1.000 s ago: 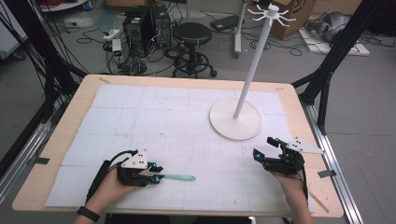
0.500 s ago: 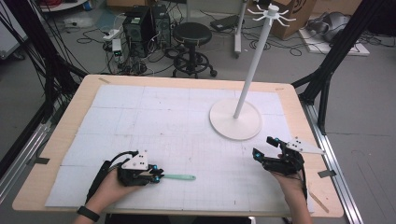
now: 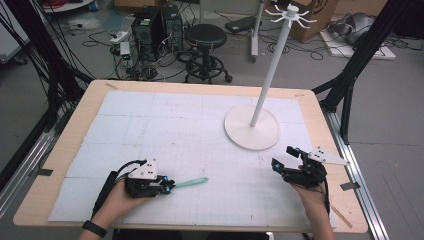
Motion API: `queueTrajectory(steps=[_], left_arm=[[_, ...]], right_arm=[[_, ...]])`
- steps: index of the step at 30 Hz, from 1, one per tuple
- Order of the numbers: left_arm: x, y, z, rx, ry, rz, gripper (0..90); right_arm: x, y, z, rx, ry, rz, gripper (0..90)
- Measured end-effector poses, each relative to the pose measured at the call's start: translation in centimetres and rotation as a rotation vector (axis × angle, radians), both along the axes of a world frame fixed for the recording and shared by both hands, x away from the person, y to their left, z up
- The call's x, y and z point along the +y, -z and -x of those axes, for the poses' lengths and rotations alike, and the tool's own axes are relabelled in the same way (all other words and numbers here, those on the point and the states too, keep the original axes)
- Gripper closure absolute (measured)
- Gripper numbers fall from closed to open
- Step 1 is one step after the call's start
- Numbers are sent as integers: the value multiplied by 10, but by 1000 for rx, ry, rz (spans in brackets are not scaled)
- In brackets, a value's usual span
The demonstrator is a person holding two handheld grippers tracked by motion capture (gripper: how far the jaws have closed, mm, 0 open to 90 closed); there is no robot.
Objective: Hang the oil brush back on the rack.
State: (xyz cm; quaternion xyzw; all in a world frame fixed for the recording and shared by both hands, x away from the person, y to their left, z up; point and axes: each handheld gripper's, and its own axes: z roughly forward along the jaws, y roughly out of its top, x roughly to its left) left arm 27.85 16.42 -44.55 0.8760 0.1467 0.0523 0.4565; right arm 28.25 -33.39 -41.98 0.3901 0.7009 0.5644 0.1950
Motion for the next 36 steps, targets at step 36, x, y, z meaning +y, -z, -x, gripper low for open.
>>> queueTrajectory(steps=[36], left_arm=[[-16,-116,-32,-165,-120,295,825]], right_arm=[[3,1,-1,23,3,33,156]])
